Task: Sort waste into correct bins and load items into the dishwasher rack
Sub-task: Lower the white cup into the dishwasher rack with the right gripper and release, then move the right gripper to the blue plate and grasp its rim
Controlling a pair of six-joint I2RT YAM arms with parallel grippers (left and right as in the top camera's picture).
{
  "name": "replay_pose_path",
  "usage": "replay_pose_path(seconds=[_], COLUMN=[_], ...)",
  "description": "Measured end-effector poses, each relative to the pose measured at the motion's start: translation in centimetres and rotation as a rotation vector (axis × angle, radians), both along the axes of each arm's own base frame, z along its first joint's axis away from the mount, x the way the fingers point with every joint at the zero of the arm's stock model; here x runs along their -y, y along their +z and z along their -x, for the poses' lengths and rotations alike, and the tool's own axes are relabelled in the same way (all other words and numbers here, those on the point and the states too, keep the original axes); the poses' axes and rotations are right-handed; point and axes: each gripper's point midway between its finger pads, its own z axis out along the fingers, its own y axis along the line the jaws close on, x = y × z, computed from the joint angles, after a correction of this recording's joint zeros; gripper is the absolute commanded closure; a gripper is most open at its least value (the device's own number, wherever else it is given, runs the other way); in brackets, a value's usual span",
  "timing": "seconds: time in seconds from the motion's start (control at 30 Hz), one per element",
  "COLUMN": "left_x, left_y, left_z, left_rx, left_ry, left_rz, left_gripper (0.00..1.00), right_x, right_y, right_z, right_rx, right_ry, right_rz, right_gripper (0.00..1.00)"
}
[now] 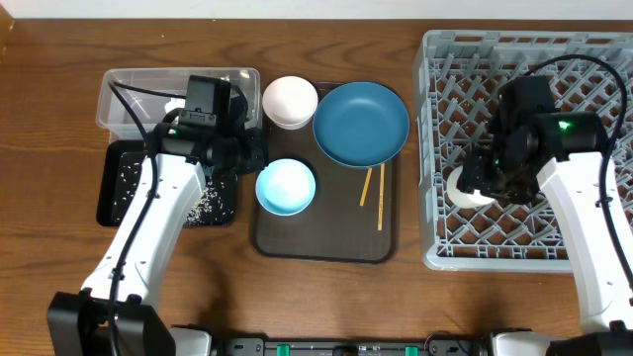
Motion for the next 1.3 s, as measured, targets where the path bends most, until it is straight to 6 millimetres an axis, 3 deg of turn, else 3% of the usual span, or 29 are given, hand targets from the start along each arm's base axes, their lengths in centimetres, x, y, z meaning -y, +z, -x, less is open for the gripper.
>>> replay_pose_path(seconds=[0.57,0.63,0.67,0.7,0.77,0.9,1.1,1.2,1.3], left_x=[0.0,0.0,0.0,0.0,0.0,0.0,0.0,0.0,0.0], left_y=[0.0,0.0,0.0,0.0,0.0,0.0,0.0,0.0,0.0], left_z=[0.1,0.1,0.1,0.1,0.1,0.1,0.1,0.1,0.0], left_rx=[-0.004,-0.004,-0.004,-0.004,-0.004,-0.004,-0.004,-0.004,0.001], left_ry=[-0.001,-0.002,-0.002,-0.002,-0.002,-0.002,-0.002,-0.002,-0.002], left_rz=[-0.001,-0.001,-0.001,-0.002,-0.002,-0.002,-0.002,-0.001,-0.001], left_gripper=[0.83,0.83,0.83,0.83,0.83,0.83,0.83,0.83,0.83], right_x=[0.2,0.2,0.2,0.2,0.2,0.3,0.2,0.0,-0.5], right_y=[-4.4,-4.6,-4.7,-4.7,-4.9,-4.9,-4.7,-3.4,-0.8], right_z=[-0.5,-0.6,-0.6,-0.6,-0.6,-0.5,-0.8,-1.8,-3.9], right_rx=[-0.162,-0.168,-0.171,-0.172,-0.177,-0.181,-0.172,-0.129,-0.036], right_ry=[0.050,0.052,0.053,0.055,0.061,0.070,0.075,0.075,0.091], right_rz=[0.029,0.031,0.032,0.032,0.034,0.035,0.032,0.025,0.005], right_gripper=[0.61,0.49,0.33,0.25,0.16,0.07,0.06,0.08,0.11])
